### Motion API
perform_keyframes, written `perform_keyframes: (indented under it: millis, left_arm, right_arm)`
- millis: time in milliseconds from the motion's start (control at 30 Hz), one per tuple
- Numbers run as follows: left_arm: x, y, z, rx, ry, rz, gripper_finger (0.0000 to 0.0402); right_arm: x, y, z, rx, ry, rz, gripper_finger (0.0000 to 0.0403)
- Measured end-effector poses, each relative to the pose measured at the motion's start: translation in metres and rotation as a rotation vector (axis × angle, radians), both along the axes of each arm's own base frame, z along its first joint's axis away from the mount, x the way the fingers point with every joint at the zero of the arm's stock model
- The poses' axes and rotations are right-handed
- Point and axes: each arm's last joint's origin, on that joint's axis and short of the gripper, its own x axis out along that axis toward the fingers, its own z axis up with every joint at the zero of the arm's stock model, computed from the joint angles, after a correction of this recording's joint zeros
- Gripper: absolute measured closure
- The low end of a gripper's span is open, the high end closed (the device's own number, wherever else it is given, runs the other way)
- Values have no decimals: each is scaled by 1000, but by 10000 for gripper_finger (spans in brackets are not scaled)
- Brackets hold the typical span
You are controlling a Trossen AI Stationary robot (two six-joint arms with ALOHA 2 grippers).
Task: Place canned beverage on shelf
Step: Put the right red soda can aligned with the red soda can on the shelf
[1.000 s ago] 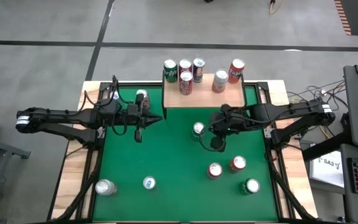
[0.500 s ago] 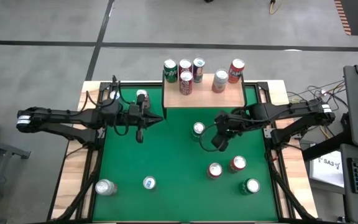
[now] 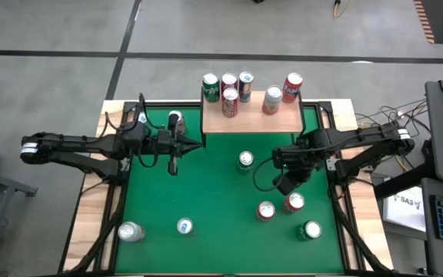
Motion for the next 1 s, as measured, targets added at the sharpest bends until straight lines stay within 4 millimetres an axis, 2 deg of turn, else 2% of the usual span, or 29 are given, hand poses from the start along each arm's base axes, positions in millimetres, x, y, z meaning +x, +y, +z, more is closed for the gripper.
perform_keyframes:
  millis: [300,667,1000]
  left_arm:
    - [0,0,0,3,-2,0,402]
    - [0,0,0,3,-2,1,402]
    - [0,0,0,3,-1,1,402]
  right_arm:
    - [-5,16,-1,23,58,-20,394]
    - [-18,47,-18,63,158,-28,394]
    - [-14,46,-20,-75,85,-63,394]
